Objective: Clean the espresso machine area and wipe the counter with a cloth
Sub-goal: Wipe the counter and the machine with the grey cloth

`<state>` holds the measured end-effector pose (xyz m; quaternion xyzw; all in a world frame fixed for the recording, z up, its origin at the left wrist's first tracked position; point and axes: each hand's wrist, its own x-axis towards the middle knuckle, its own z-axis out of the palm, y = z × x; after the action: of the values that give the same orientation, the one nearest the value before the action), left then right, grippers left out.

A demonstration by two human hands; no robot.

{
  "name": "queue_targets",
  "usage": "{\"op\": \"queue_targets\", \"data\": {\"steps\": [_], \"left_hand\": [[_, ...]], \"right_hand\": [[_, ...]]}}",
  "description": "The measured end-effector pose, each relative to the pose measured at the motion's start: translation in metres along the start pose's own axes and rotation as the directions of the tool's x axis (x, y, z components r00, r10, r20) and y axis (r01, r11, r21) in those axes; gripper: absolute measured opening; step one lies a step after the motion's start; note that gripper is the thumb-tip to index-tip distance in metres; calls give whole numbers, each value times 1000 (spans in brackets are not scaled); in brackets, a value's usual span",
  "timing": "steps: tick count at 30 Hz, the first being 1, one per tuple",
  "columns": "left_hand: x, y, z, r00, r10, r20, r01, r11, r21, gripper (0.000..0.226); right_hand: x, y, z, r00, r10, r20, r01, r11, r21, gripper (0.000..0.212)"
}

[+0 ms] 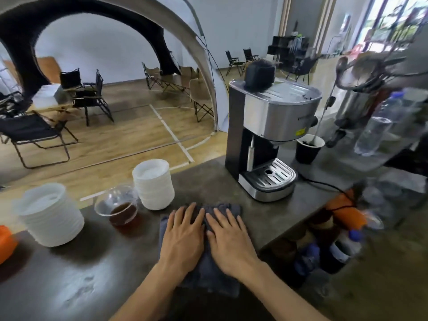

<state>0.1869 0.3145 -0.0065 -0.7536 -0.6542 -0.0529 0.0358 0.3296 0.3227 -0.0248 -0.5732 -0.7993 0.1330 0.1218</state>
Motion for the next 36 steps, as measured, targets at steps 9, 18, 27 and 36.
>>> {"op": "queue_targets", "data": {"steps": [9,18,27,36], "left_hand": [[36,70,0,975,-223,-12,224,972,76,43],[-31,126,6,985,-86,151,103,989,-106,100],[-2,185,-14,992,63,-111,-80,986,-148,69],[97,296,-9,998,4,-69,-31,919,-394,76]], "right_hand": [[37,59,-20,965,-258,36,256,965,62,55],[-29,120,-40,933,-344,-110,352,934,63,37],[-65,187,-85,951,-245,-190,302,869,392,25],[27,278,-141,998,-1,-61,32,858,512,48]]}}
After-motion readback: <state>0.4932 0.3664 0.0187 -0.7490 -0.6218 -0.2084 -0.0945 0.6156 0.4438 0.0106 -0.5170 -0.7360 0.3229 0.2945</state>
